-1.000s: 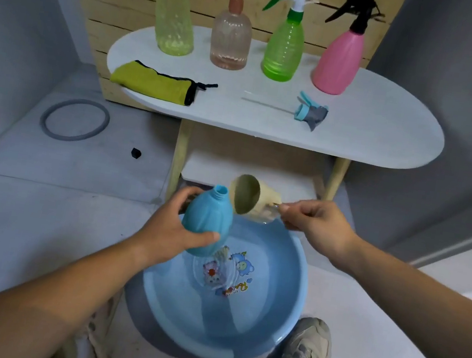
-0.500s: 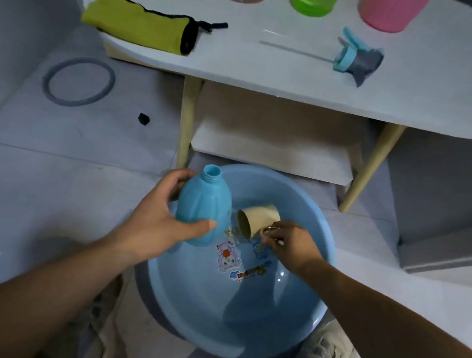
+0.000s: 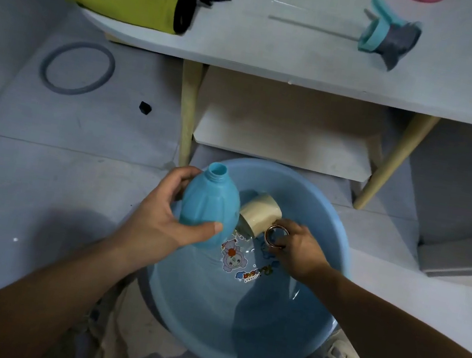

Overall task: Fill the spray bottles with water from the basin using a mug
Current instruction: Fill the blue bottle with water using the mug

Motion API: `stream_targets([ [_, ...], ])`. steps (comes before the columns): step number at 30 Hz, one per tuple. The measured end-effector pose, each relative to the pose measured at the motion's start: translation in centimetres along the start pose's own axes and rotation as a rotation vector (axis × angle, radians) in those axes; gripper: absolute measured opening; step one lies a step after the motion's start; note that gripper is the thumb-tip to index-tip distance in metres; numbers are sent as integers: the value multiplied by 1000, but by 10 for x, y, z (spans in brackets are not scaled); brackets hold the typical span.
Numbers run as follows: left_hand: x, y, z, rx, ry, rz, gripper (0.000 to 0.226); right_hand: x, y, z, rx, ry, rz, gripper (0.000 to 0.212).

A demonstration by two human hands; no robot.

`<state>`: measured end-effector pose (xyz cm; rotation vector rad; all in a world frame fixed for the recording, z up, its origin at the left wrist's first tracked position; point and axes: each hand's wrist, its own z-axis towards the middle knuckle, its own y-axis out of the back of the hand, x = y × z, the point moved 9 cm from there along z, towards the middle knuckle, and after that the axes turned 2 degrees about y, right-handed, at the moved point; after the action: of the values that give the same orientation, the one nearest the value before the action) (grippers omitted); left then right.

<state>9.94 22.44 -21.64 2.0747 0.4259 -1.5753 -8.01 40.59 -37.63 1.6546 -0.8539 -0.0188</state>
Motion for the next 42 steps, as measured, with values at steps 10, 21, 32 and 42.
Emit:
stream_targets([
  [10,-6,3,-2,1,-9,6,80,16,4,-11,18,-94,386,9],
  [21,-21,4,-7,-11,-4,25,82,18,38,-31,9,-293,1280,19],
  [32,-71,-2,-20,-47,-141,19,67,53,190,-84,-131,-139,1329,63],
  [42,-98,-16,-31,-7,-189,2,76,108,299,-151,-387,-12,1135,50],
])
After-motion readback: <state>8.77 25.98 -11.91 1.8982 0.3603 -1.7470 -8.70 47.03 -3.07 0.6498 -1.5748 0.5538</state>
